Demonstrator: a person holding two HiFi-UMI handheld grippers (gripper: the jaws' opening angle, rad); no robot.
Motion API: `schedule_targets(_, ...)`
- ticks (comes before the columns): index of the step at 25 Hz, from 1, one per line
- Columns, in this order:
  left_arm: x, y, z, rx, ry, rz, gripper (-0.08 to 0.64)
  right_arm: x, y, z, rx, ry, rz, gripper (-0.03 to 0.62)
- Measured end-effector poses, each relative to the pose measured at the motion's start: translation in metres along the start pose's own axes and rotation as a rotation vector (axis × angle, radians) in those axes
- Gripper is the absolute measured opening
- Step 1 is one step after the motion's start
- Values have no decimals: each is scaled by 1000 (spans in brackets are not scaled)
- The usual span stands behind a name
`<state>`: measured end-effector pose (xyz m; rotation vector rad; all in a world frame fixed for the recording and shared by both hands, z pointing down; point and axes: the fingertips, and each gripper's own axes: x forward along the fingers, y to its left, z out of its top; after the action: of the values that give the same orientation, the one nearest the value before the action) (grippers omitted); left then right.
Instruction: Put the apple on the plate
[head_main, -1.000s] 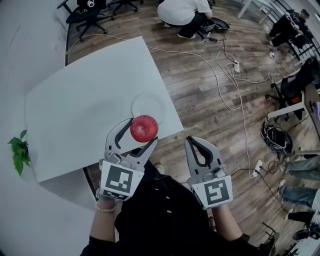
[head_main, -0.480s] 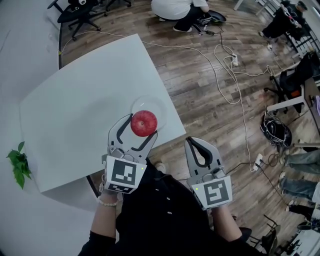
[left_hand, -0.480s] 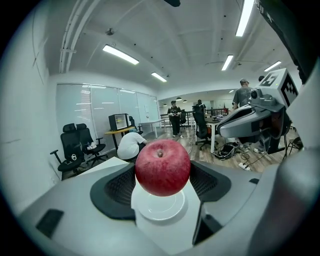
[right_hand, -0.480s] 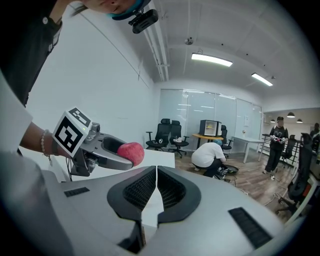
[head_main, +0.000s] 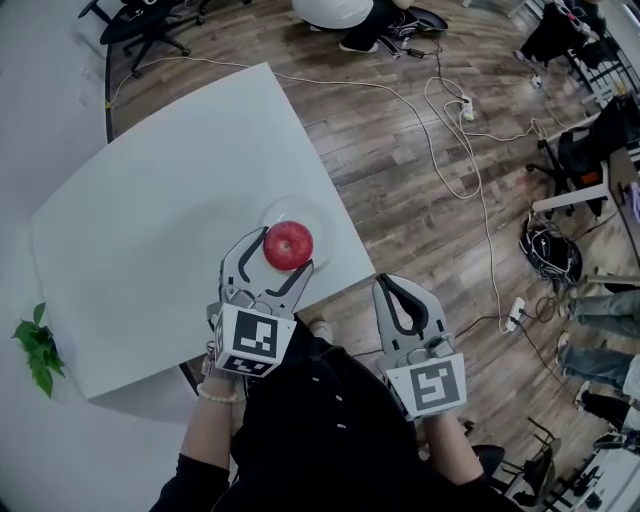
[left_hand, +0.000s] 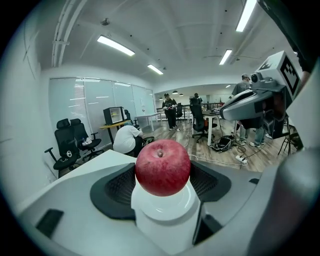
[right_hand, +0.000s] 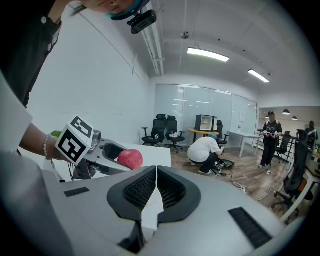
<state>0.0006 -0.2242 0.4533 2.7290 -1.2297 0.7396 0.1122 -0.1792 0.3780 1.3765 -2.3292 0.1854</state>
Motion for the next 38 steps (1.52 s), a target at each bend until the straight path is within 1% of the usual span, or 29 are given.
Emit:
schedule_targets(4,13,6,-12,-6,12,-24,350,11,7,-4,0,13,21,44)
schedule_targets(11,40,8,-23,-52,26,-47,350,21,1,-8,12,44,-2,44)
schedule_targets(17,59,4,-41,27,73,-81,350,29,4,-14,7,65,16,44)
schedule_targets(26,80,2,-62,33,115,-126,350,38,7,-18,18,93,9,44)
schedule_targets(29,84,2,-67,39,131,-138,351,40,4,-16,22,100,-6,44)
schedule_targets(35,89,1,-77,105,158,-132,351,43,5,-22,28,117,-2,44)
schedule_targets(38,90,-1,-77,132,154,-136,351,44,5,-21,29,115,-3,44)
